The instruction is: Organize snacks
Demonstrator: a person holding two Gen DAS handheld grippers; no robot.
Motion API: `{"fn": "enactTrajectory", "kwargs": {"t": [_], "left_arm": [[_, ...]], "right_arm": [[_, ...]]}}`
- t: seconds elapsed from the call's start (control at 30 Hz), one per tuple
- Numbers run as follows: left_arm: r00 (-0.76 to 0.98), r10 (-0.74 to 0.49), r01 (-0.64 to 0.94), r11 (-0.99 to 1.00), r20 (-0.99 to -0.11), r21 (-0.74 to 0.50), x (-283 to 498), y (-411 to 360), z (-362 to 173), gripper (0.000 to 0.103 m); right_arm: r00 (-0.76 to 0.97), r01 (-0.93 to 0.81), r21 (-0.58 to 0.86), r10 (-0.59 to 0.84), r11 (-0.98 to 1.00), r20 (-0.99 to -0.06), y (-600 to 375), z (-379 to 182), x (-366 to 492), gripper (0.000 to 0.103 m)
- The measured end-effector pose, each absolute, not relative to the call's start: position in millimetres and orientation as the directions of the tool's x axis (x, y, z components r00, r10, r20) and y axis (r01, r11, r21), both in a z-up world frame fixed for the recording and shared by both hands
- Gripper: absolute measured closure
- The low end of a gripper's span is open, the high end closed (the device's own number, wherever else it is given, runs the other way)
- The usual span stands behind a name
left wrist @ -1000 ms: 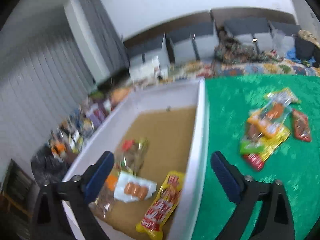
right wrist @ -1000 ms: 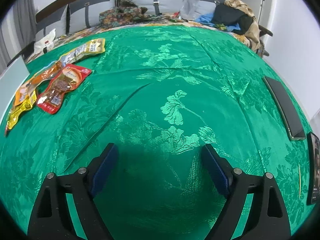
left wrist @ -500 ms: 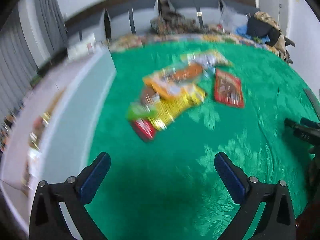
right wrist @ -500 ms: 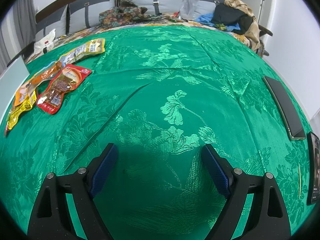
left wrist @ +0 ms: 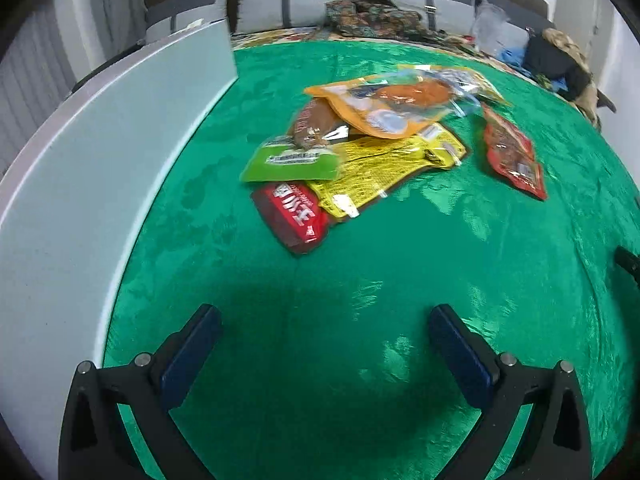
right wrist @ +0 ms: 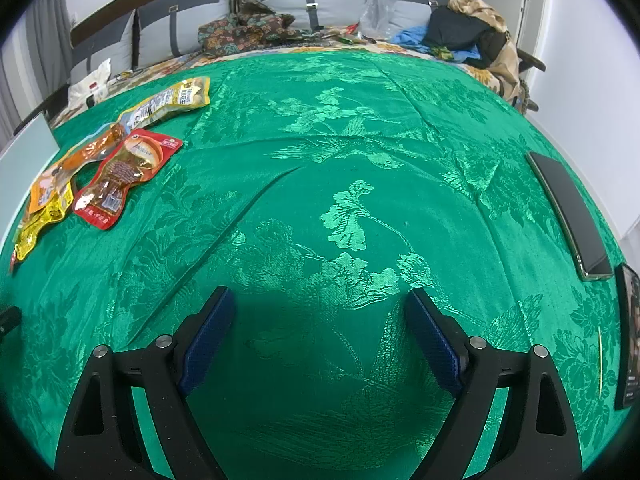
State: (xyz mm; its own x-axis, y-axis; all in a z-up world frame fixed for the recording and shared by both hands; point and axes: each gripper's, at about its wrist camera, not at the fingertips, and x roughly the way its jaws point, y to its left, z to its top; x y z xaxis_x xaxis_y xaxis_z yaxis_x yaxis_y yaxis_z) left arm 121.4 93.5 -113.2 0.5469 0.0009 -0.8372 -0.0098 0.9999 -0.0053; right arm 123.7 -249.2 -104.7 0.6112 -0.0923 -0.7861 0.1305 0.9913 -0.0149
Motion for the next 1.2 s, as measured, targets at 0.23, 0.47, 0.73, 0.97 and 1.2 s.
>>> {"fn": "enactTrajectory", "kwargs": {"t": [0.23, 0.47, 0.73, 0.97, 1.2], "left_arm": [[0.585, -0.008, -0.008, 1.0, -0.811, -0.015, 118.3, 95.8, -114.3, 0.0], [0.592, -0.006, -0.008, 1.0, -0.806, -0.013, 120.8, 96.2, -115.3, 0.0], [0.592, -0.005, -0.008, 1.0, -0.806, -0.012, 120.9, 96.0, -115.4, 0.0], [0.592, -0.005, -0.008, 1.0, -0.806, -0.012, 120.9, 95.9, -115.5, 0.0], [0.593, -0.005, -0.008, 1.0, -0.805, -0.012, 121.1, 95.9, -115.5, 0.0]], "right_arm": [[0.611, 0.131, -0.015, -0.092, 0.991, -0.786, -249.1, -104.7, 123.8, 0.013], [0.611, 0.131, -0.014, -0.092, 0.991, -0.786, -249.1, -104.8, 123.9, 0.013], [0.611, 0.131, -0.015, -0.093, 0.991, -0.786, -248.7, -105.0, 124.2, 0.013], [0.611, 0.131, -0.015, -0.093, 0.991, -0.786, -248.7, -105.0, 124.1, 0.013], [0.612, 0.132, -0.014, -0.093, 0.991, -0.785, -248.9, -104.7, 123.8, 0.013]]}}
